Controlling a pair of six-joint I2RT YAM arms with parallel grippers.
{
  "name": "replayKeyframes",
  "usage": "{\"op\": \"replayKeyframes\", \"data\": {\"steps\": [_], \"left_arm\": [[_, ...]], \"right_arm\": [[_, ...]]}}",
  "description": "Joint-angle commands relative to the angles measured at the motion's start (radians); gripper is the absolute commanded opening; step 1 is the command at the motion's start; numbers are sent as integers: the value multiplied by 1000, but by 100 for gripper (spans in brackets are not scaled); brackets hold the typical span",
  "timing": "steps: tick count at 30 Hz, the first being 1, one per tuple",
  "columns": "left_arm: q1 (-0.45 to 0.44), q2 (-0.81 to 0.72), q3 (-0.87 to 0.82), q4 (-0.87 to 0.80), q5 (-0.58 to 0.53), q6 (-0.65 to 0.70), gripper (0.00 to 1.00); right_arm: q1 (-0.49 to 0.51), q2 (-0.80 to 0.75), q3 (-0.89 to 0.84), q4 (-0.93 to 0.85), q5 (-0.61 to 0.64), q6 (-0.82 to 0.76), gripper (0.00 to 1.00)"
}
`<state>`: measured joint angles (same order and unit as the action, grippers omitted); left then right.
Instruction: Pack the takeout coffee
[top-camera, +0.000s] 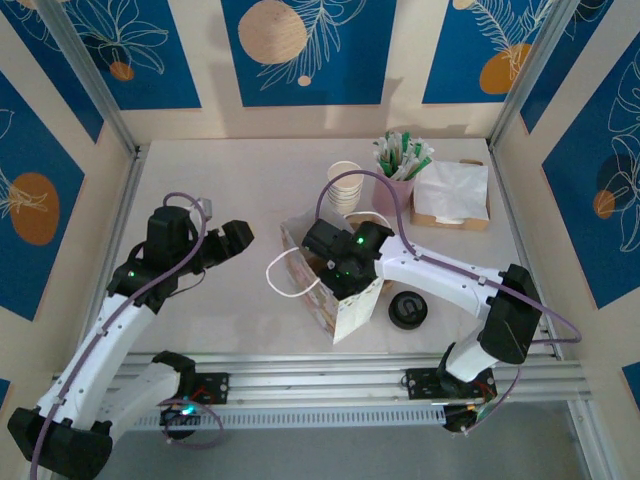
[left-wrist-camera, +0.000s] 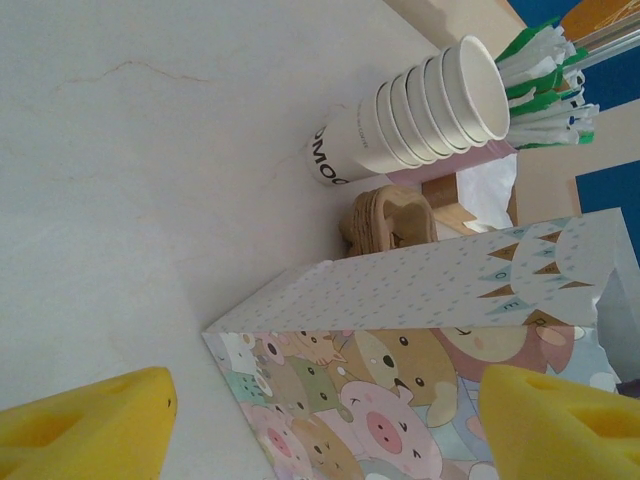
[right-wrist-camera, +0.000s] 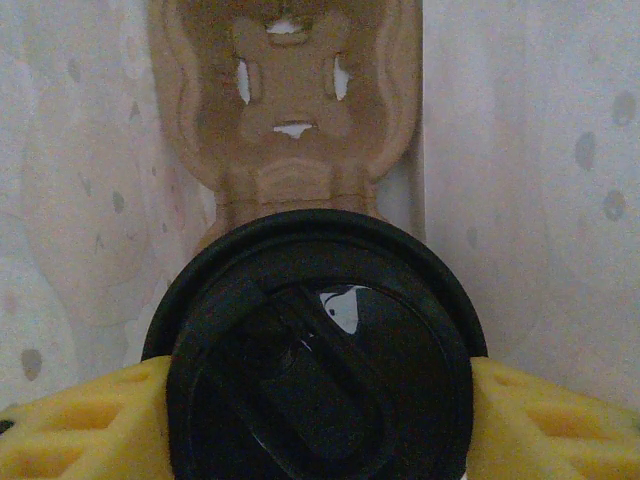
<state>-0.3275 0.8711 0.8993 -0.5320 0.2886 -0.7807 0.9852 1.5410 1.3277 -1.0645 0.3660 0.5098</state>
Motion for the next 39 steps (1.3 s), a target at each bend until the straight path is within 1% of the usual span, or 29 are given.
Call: {"op": "replayKeyframes", "data": {"steps": [1, 13, 28, 39], "left_arm": [[7, -18, -11, 20, 18, -14, 79], [6, 13, 52, 3, 27, 15, 79], [5, 21, 52, -4, 17, 20, 79], [4, 21, 53, -8, 14, 23, 79]], "right_arm": [[7, 11, -33, 8, -45, 21, 58], [10, 30, -97, 30, -79, 33, 58], [13, 75, -190, 74, -107, 48, 58], [28, 136, -205, 74, -104, 39, 58]]}}
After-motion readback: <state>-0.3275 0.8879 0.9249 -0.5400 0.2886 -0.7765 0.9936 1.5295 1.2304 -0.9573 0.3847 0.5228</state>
